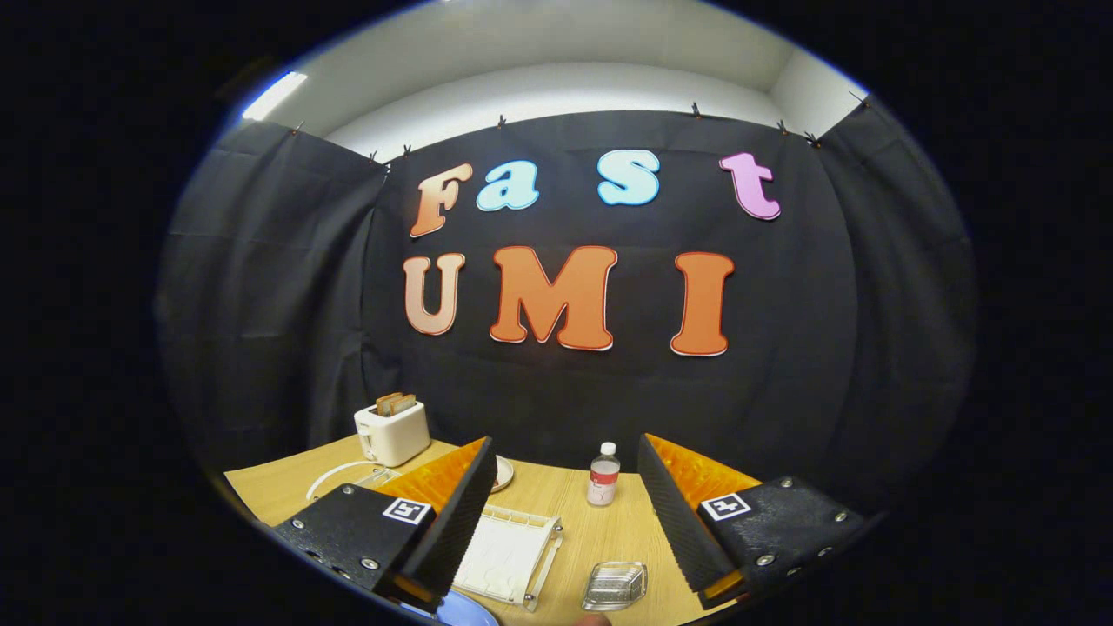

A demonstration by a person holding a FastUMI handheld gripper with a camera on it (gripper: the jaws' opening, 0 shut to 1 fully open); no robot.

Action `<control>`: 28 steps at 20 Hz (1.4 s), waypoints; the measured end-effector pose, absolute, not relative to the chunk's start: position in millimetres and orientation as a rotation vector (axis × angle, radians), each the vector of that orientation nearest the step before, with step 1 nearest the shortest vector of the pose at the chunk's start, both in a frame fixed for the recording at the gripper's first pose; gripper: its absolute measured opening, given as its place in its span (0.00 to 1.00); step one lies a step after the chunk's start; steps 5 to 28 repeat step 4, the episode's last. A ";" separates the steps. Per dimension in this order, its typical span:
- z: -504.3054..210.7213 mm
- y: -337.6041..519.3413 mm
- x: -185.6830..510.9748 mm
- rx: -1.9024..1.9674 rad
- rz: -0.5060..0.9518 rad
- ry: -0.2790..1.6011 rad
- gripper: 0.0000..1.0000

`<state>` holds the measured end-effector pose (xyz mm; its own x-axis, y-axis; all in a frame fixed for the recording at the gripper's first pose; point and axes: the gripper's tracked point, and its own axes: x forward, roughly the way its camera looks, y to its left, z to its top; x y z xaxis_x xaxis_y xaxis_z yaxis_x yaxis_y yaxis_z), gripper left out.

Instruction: Take the plate from the dish rack, then take the spoon from the basket and place it into the plate.

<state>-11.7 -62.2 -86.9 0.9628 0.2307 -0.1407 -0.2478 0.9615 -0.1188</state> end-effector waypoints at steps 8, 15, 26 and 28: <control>-81.3 -48.7 -10.8 -0.144 0.244 0.109 0.97; -81.3 -48.7 -10.8 -0.144 0.244 0.109 0.97; -81.3 -48.7 -10.8 -0.144 0.244 0.109 0.97; -81.3 -48.7 -10.8 -0.144 0.244 0.109 0.97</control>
